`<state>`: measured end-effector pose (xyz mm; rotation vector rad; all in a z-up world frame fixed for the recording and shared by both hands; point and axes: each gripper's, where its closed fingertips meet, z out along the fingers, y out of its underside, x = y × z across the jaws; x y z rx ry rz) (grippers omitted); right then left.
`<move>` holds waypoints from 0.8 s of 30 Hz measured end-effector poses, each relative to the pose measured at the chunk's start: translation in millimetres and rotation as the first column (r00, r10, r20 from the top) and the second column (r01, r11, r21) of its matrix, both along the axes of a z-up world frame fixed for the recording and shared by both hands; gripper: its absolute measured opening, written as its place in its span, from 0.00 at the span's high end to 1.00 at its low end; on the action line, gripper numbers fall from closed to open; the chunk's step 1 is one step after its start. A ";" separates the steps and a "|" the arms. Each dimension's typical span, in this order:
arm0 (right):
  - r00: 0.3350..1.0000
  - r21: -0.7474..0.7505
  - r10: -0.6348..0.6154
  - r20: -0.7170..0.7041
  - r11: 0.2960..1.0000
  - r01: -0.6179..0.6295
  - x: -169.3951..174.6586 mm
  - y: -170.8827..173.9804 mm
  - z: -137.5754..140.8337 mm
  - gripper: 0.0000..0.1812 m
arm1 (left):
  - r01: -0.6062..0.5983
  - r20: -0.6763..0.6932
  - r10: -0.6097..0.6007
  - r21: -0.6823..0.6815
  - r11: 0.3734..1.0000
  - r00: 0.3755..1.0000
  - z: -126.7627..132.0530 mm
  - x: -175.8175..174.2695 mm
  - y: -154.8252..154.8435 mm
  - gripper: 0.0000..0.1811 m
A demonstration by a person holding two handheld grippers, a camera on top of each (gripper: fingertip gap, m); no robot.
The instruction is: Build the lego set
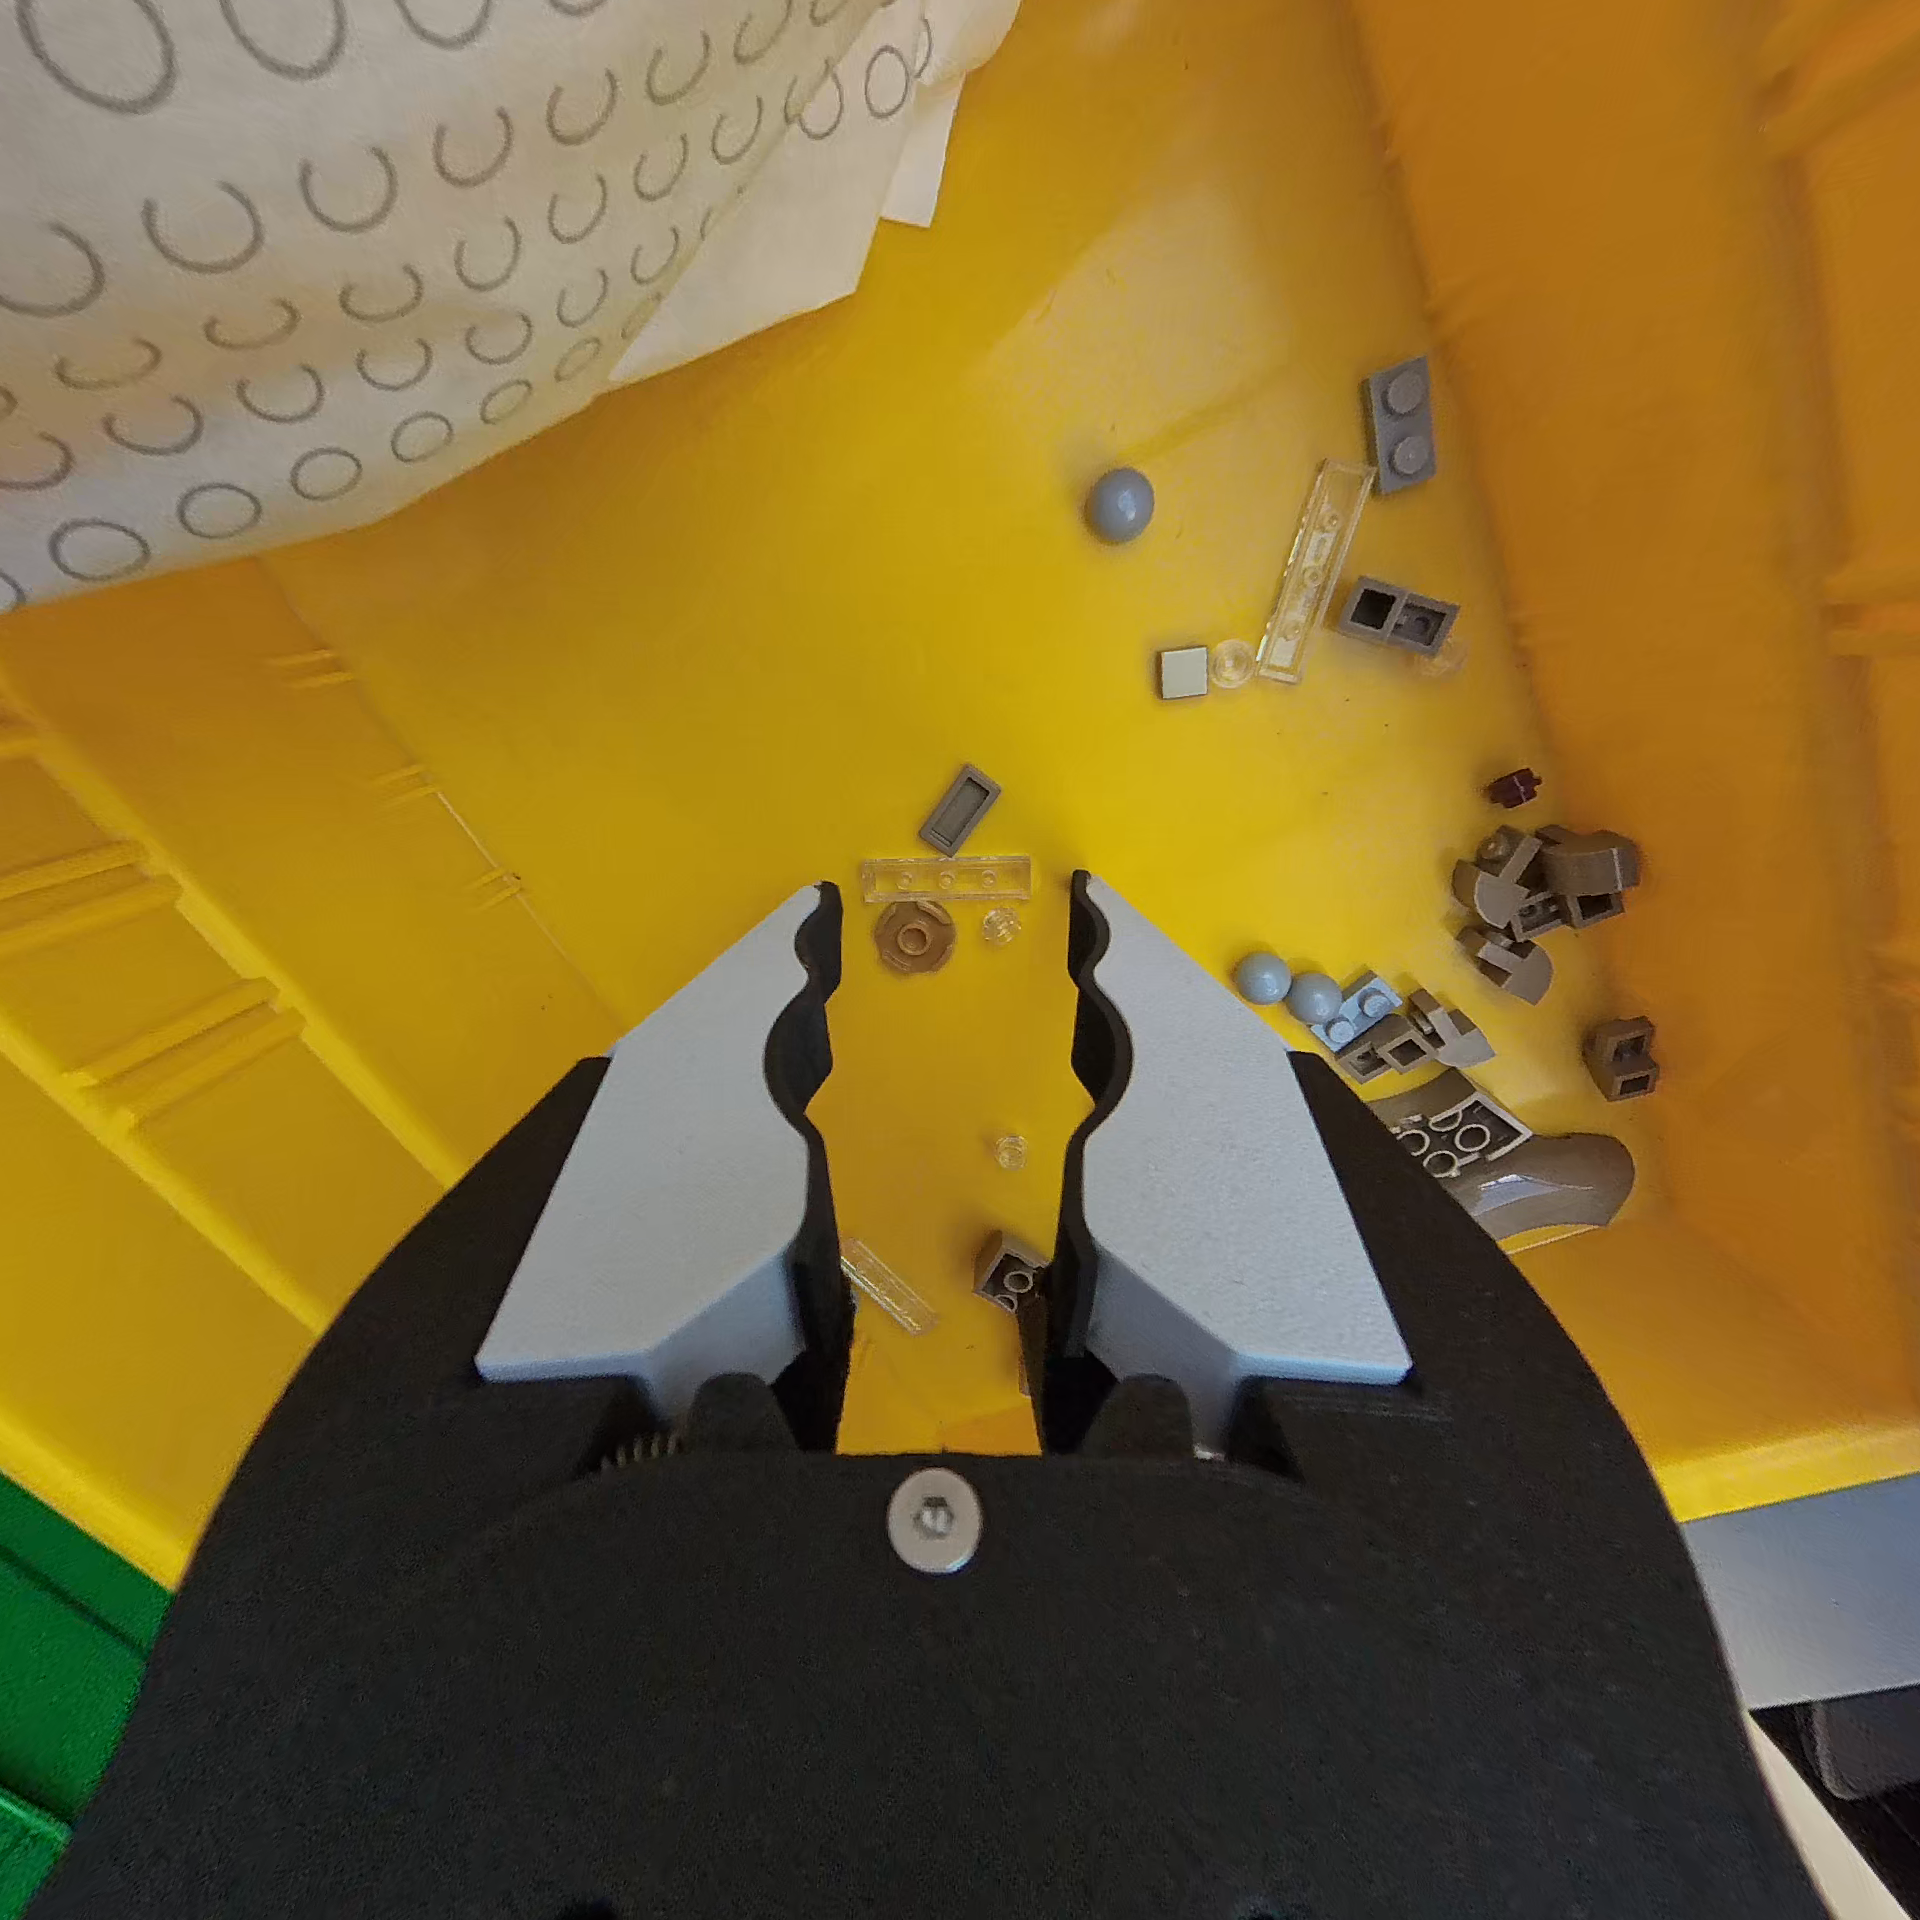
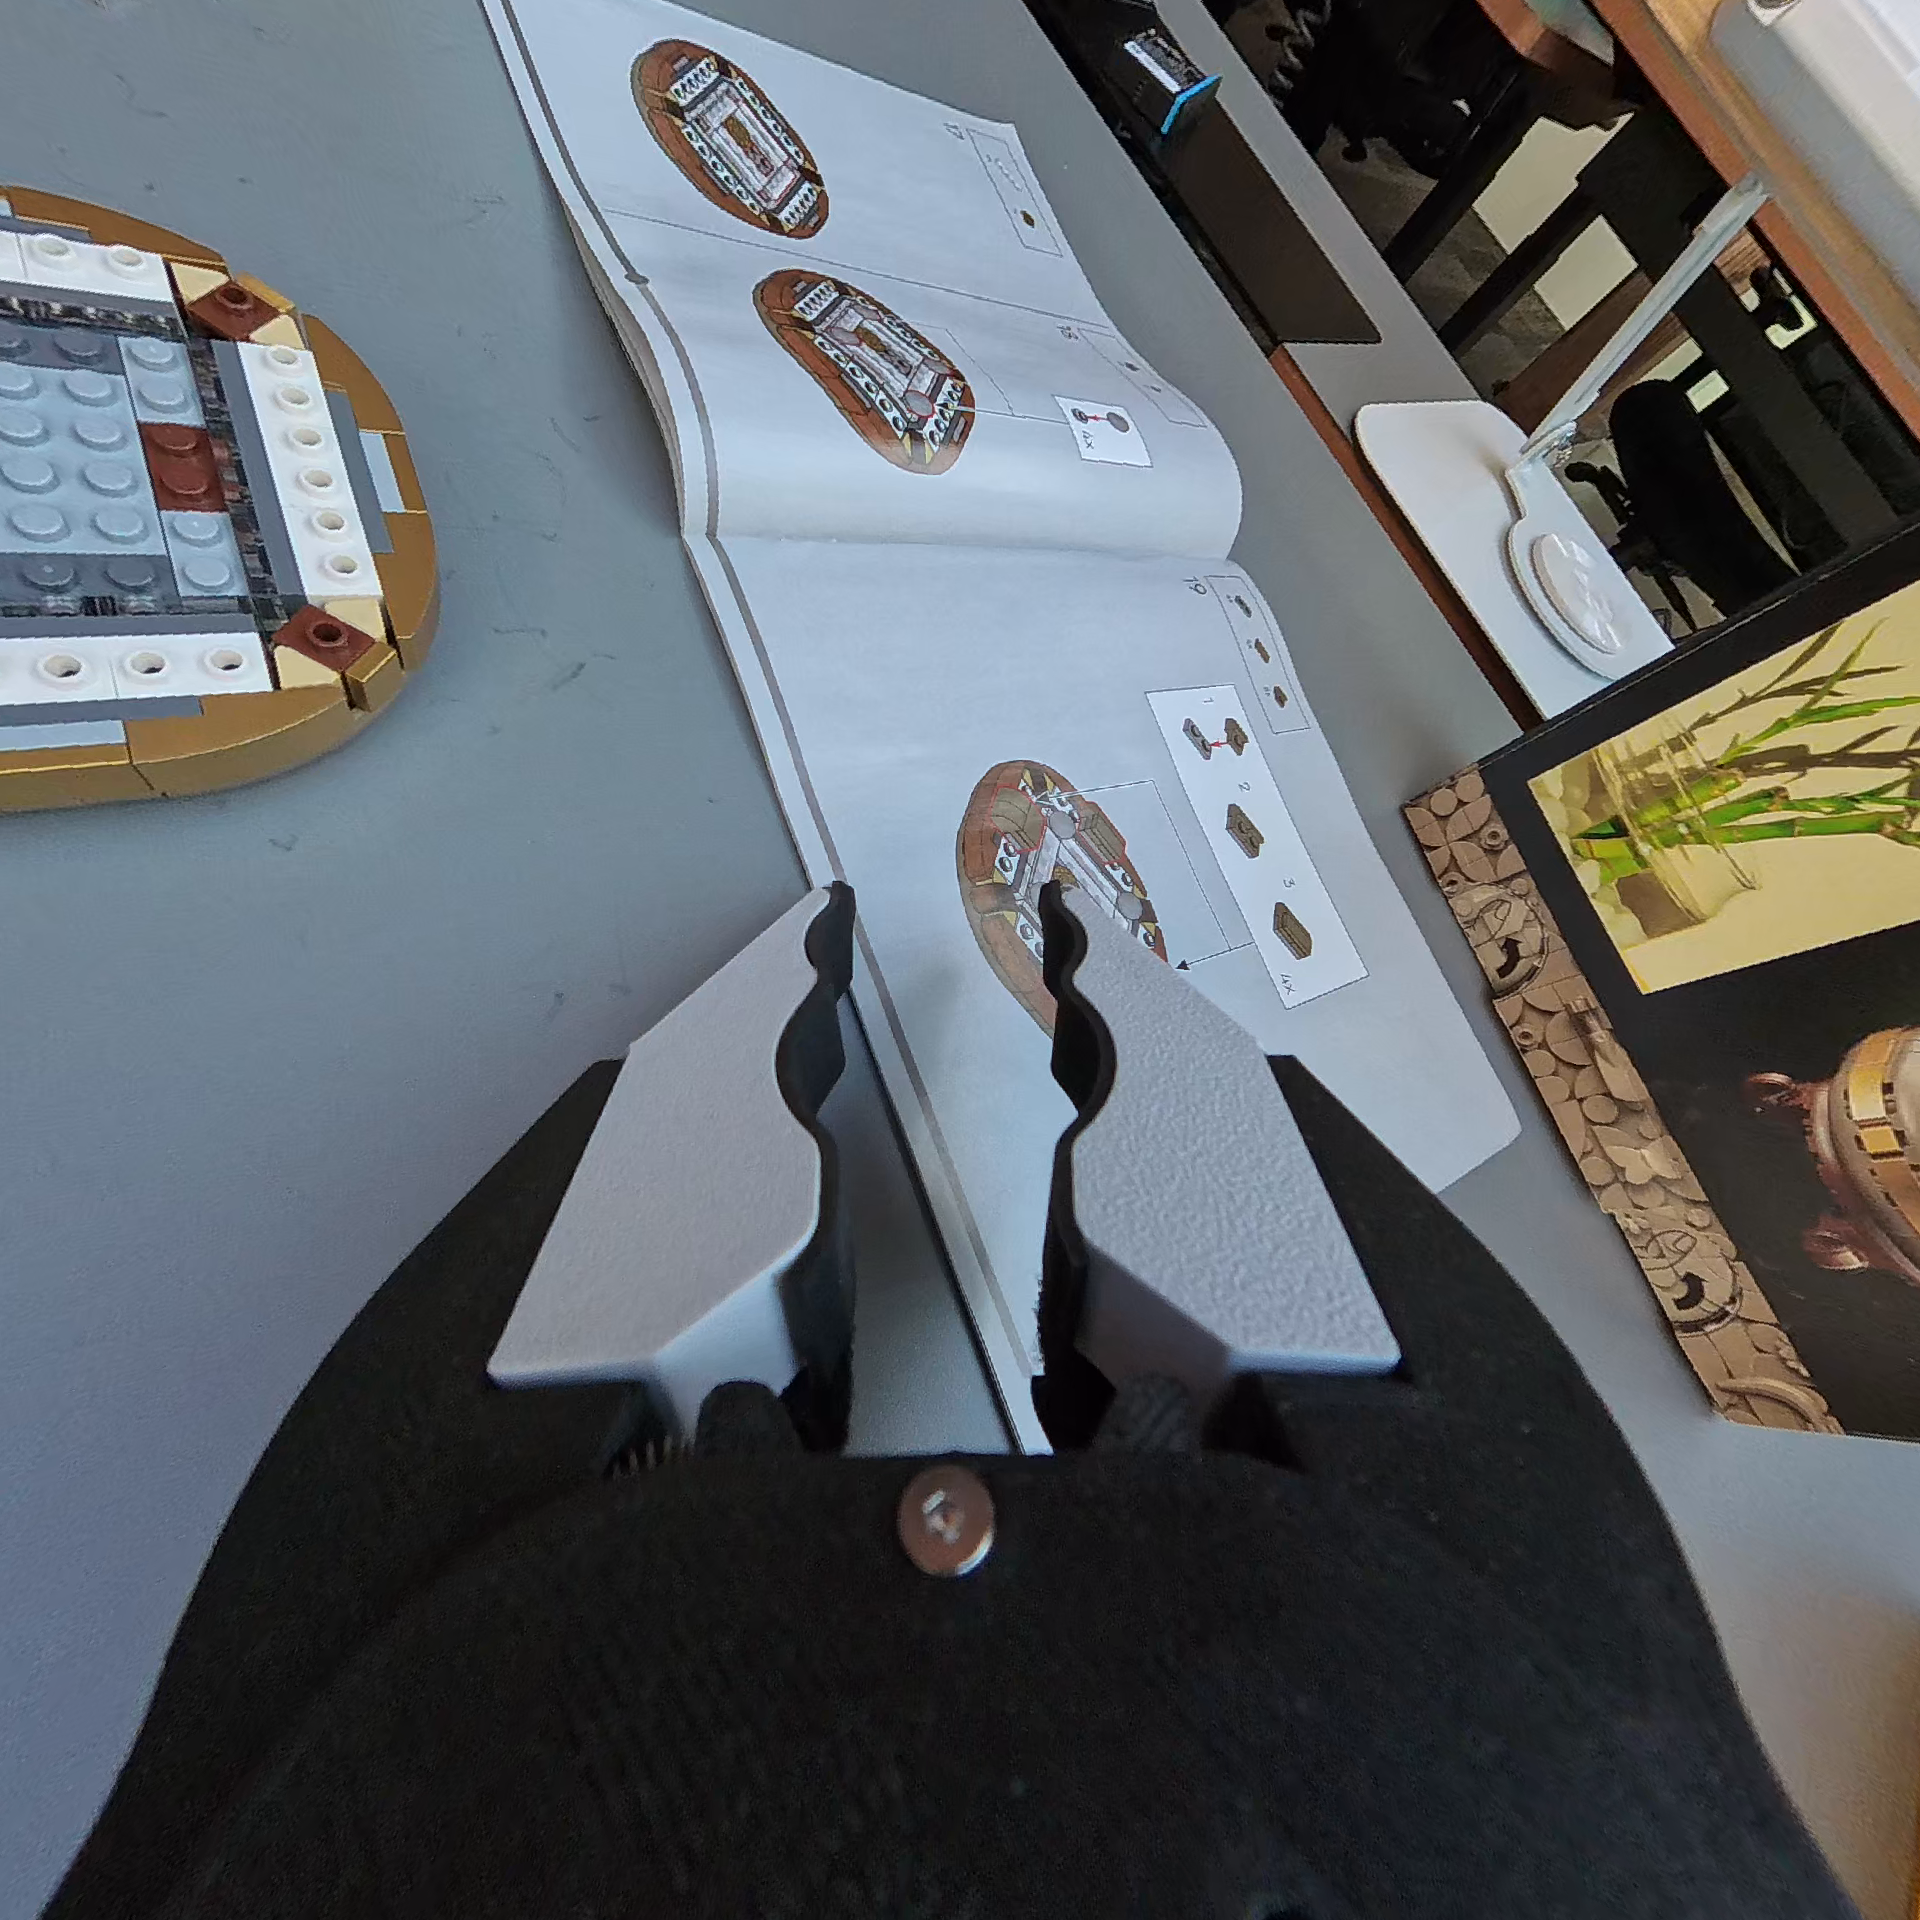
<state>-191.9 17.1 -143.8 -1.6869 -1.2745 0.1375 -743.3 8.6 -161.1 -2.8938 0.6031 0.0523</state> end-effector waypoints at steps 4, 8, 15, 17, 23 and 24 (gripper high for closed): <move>1.000 -0.001 0.002 0.000 1.000 -0.002 -0.2 -0.2 0.1 0.80 | -0.005 0.053 0.006 -0.024 1.000 0.999 -1.2 5.6 -2.4 0.83; 1.000 -0.001 0.004 0.000 1.000 -0.004 -0.3 -0.6 -0.1 0.80 | -0.011 0.058 0.012 -0.016 1.000 0.998 -1.2 5.3 -2.2 0.83; 1.000 -0.002 0.010 0.000 1.000 -0.010 -0.9 -1.4 -0.1 0.80 | -0.025 0.050 0.024 0.026 0.999 0.998 4.6 1.9 -4.0 0.83; 1.000 -0.002 0.011 0.000 1.000 -0.011 -1.1 -1.6 -0.2 0.80 | -0.025 0.043 0.022 0.073 0.997 0.999 16.3 2.7 -2.7 0.83; 1.000 -0.003 0.009 0.000 1.000 -0.009 -1.0 -1.4 -0.2 0.80 | 0.055 0.115 -0.104 0.370 0.928 0.988 105.1 51.6 -1.8 0.83; 1.000 -0.004 0.009 0.000 1.000 -0.009 -1.0 -1.3 -0.3 0.80 | 0.085 0.139 -0.153 0.404 0.911 0.978 121.3 70.6 -8.6 0.83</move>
